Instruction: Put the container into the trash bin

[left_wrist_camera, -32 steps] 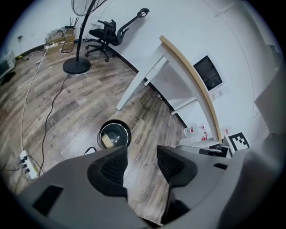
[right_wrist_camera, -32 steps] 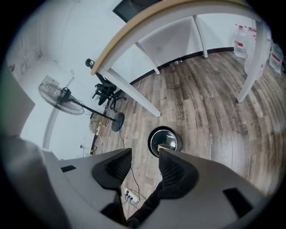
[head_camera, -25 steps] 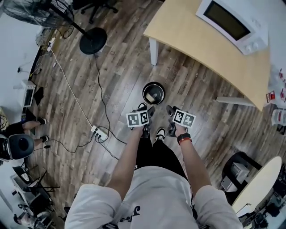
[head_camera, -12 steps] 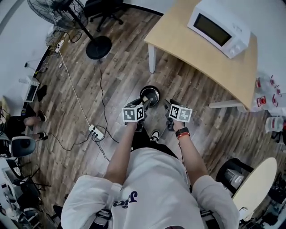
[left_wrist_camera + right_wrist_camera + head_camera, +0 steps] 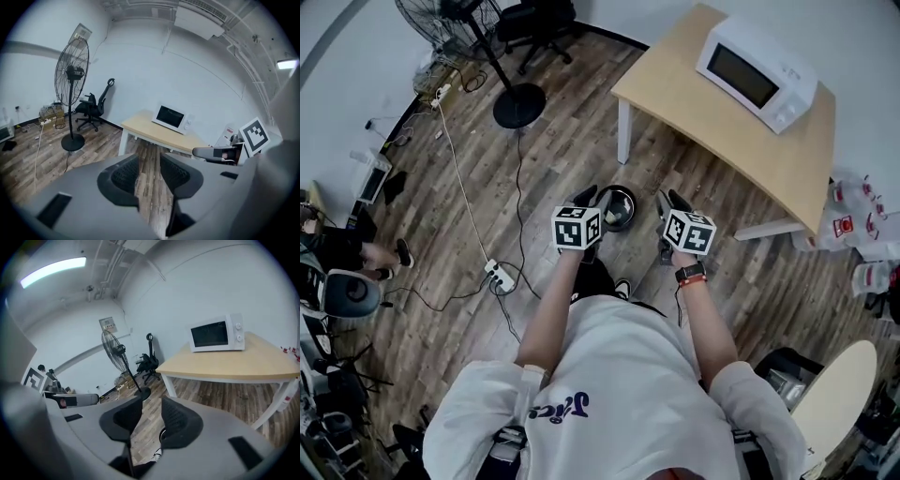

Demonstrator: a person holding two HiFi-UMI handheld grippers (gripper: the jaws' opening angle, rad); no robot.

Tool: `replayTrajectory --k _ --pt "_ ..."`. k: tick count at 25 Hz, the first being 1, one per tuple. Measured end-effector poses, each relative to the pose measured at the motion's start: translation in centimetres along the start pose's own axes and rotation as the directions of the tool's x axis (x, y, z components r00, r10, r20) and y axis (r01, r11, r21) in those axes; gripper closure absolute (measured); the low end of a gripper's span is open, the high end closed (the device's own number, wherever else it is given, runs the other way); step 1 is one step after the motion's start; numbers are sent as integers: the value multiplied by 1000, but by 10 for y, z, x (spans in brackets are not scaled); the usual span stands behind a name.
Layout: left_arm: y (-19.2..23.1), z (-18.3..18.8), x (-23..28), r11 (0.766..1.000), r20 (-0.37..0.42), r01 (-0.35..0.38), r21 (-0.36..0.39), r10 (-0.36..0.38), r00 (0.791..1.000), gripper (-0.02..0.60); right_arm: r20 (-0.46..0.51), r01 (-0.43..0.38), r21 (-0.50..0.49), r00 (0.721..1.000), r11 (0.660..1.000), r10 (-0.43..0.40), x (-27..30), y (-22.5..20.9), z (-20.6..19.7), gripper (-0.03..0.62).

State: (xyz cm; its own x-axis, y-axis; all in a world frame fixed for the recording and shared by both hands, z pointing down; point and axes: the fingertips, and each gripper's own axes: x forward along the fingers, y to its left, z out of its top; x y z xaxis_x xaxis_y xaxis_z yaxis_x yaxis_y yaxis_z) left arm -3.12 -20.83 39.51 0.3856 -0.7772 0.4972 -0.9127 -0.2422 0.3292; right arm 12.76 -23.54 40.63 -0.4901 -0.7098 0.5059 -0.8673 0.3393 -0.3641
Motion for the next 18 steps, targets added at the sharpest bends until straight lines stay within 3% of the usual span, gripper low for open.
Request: replayTrajectory --k 11,18 --pt "-34 67 -44 994 189 11 111 -32 981 496 228 -18 -93 973 996 39 -56 43 74 502" --pt "-50 82 -62 982 270 -20 190 -33 962 531 332 54 -120 943 991 -11 -87 44 85 576"
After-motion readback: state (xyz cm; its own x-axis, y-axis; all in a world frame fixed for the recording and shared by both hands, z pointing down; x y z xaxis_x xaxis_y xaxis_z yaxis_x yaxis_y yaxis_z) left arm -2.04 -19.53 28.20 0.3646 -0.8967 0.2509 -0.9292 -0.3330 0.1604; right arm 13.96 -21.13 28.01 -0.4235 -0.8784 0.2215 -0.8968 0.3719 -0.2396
